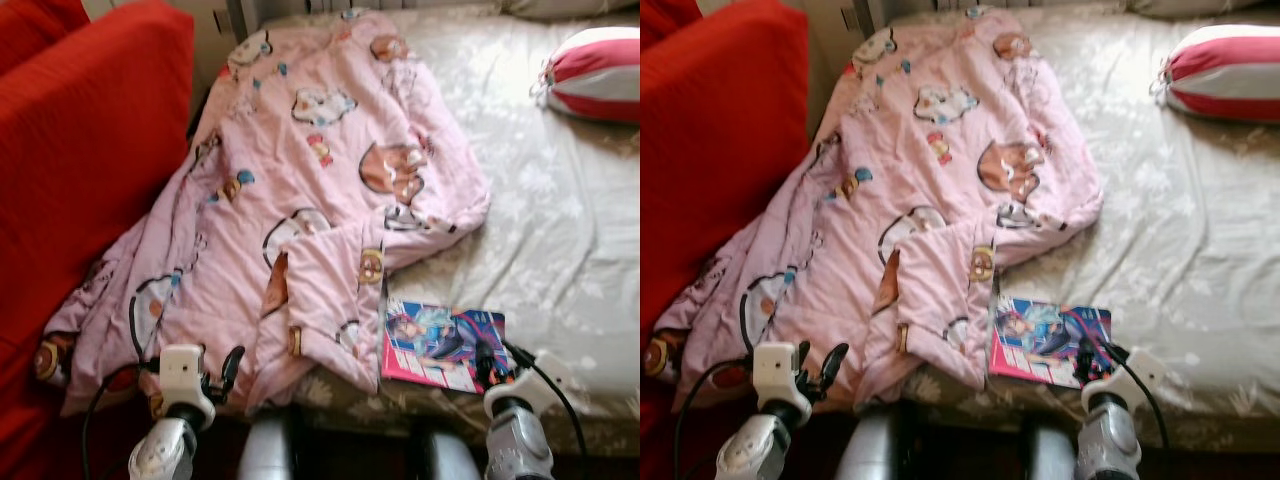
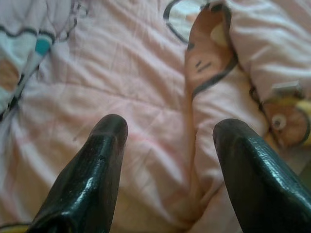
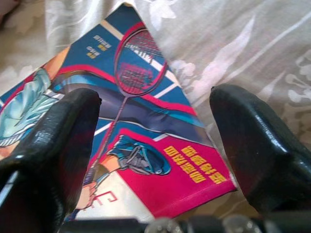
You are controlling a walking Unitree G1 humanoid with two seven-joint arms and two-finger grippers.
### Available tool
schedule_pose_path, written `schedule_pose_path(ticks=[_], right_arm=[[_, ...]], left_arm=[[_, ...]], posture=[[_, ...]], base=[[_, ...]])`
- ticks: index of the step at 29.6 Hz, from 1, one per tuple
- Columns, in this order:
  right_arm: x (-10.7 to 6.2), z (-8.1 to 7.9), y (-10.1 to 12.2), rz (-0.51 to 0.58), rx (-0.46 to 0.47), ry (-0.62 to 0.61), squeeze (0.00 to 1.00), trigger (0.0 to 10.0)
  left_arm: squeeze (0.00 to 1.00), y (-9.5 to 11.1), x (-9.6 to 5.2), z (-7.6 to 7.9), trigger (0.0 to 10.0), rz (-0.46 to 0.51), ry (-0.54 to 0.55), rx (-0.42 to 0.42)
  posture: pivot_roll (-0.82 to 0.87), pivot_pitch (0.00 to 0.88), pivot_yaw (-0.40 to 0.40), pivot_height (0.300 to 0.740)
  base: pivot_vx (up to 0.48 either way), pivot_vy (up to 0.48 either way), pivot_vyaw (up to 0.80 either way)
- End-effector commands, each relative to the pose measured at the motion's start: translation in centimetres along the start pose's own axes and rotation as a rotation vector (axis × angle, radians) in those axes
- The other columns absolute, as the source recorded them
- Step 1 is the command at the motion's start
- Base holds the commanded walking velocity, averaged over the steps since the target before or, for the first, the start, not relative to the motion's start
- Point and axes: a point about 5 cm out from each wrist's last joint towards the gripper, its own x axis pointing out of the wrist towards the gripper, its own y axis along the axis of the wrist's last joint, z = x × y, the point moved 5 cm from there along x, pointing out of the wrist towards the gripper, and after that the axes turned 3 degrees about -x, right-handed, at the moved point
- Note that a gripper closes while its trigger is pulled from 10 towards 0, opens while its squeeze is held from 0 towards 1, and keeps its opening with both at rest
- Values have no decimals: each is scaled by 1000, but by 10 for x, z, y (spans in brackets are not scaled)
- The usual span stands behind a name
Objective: Clean up the room
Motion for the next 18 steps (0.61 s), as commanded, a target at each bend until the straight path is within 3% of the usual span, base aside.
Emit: schedule_pose_path(ticks=[1, 14, 16, 18], right_arm=[[-4, 7, -7, -19, 18, -22, 0, 10000], [-2, 9, -5, -21, 159, 8, 0, 10000], [-2, 13, -4, -13, 243, 4, 0, 10000], [-4, 17, -8, -25, 259, 3, 0, 10000]], left_arm=[[0, -5, -6, -8, 10000, -33, 3, 33], [0, -14, -14, -27, 10000, -81, 16, 60], [0, -15, -16, -29, 10000, -86, 19, 66], [0, -16, -16, -31, 10000, -91, 18, 71]], posture=[[249, 220, 128, 610], [281, 220, 154, 610], [277, 220, 157, 610], [276, 215, 157, 610]], base=[[0, 0, 0], [0, 0, 0], [0, 0, 0], [0, 0, 0]])
